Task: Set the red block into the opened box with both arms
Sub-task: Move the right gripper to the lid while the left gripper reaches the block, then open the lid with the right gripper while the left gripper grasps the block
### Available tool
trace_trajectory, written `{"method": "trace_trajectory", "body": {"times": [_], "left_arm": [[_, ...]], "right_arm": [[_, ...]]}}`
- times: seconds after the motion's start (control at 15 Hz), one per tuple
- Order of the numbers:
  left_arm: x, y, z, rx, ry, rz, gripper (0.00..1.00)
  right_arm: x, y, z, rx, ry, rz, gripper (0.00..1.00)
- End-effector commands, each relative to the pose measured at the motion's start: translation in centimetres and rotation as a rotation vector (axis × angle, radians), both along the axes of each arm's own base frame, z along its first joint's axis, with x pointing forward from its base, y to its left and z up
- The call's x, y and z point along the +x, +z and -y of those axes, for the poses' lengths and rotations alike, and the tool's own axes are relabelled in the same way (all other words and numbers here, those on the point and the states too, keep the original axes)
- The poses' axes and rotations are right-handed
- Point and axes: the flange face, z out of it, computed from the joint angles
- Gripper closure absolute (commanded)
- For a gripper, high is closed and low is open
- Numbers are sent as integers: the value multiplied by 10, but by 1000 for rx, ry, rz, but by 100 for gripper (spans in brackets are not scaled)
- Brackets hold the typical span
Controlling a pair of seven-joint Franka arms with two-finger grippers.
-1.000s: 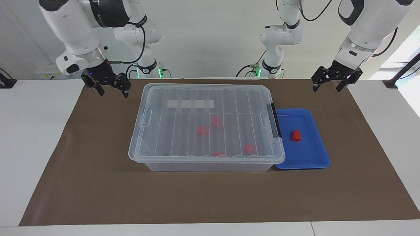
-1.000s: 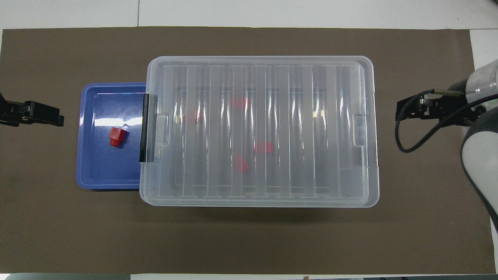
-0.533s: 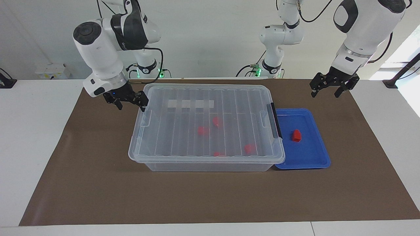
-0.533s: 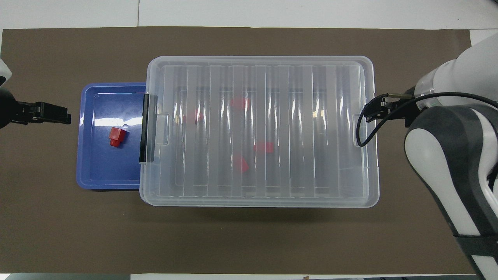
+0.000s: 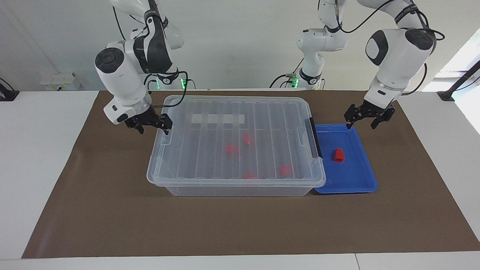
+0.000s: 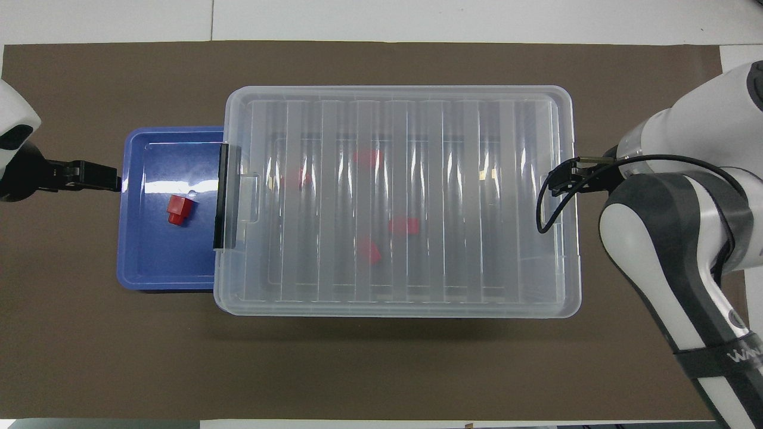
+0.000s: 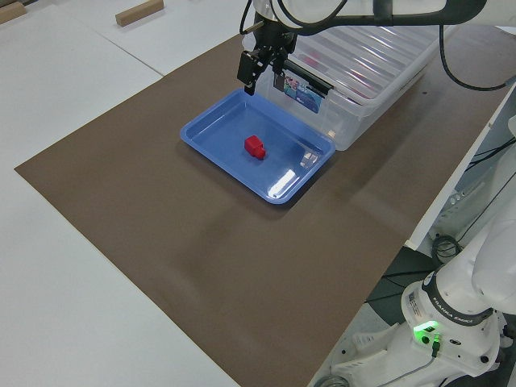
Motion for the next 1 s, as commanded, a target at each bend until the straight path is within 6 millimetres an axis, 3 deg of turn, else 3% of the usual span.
{"method": "trace_trajectory", "body": {"times": [0.0,0.13,0.33,0.47,0.8,0.93], "left_arm": [[-2,-45,0,18,-18,22,0],[3,-70,0,19,-21,22,0],[10,-117,7,21,-39,36,0],[10,-137,7,23,-60,52,0],[9,-161,7,25,-74,48,0],[3,-170,7,26,-74,31,0]], "right_arm": [[-9,-5,7,-15,33,9,0],[-10,-6,13,-45,54,2,0],[-10,-5,36,-52,86,-3,0],[-9,-4,52,-50,80,-1,0],[-8,-4,100,-42,122,8,0],[-8,-4,106,-41,130,11,0]]}}
